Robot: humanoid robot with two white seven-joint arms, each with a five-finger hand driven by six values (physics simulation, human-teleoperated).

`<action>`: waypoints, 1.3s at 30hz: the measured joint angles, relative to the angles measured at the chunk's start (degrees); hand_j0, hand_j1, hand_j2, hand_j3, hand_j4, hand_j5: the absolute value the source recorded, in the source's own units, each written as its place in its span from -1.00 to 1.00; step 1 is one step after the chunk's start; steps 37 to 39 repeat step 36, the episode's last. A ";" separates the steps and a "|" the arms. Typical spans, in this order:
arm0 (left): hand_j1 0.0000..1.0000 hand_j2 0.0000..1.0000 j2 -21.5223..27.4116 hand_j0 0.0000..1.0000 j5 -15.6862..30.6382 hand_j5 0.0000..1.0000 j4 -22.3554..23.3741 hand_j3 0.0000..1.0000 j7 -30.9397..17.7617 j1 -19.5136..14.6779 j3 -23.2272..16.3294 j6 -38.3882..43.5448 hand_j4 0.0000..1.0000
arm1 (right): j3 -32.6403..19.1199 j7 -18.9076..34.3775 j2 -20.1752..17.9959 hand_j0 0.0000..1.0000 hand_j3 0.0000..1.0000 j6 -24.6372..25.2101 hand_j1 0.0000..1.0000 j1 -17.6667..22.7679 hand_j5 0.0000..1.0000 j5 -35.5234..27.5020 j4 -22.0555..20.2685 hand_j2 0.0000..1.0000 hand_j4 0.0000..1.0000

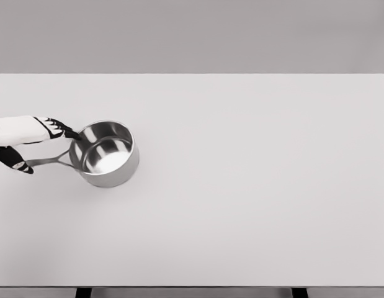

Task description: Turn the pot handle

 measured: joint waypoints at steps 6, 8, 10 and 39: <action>1.00 1.00 -1.25 1.00 -0.54 1.00 1.03 1.00 0.00 -0.18 0.11 0.00 1.00 | 0.00 0.00 0.00 1.00 1.00 -0.01 1.00 0.00 1.00 -0.01 0.00 1.00 1.00; 1.00 1.00 -1.32 1.00 -0.48 1.00 1.11 1.00 0.06 -1.32 0.16 0.00 1.00 | 0.00 0.00 0.00 1.00 1.00 -0.01 1.00 0.00 1.00 -0.02 0.00 1.00 1.00; 1.00 1.00 -1.35 1.00 -0.31 1.00 1.16 1.00 0.20 -1.49 0.30 0.00 1.00 | 0.00 0.00 0.00 1.00 1.00 -0.01 1.00 0.00 1.00 -0.02 0.00 1.00 1.00; 1.00 1.00 -12.14 1.00 3.75 1.00 19.94 1.00 1.03 -9.14 1.14 0.01 1.00 | 0.00 0.00 0.00 1.00 1.00 -0.01 1.00 0.00 1.00 -0.01 -0.01 1.00 1.00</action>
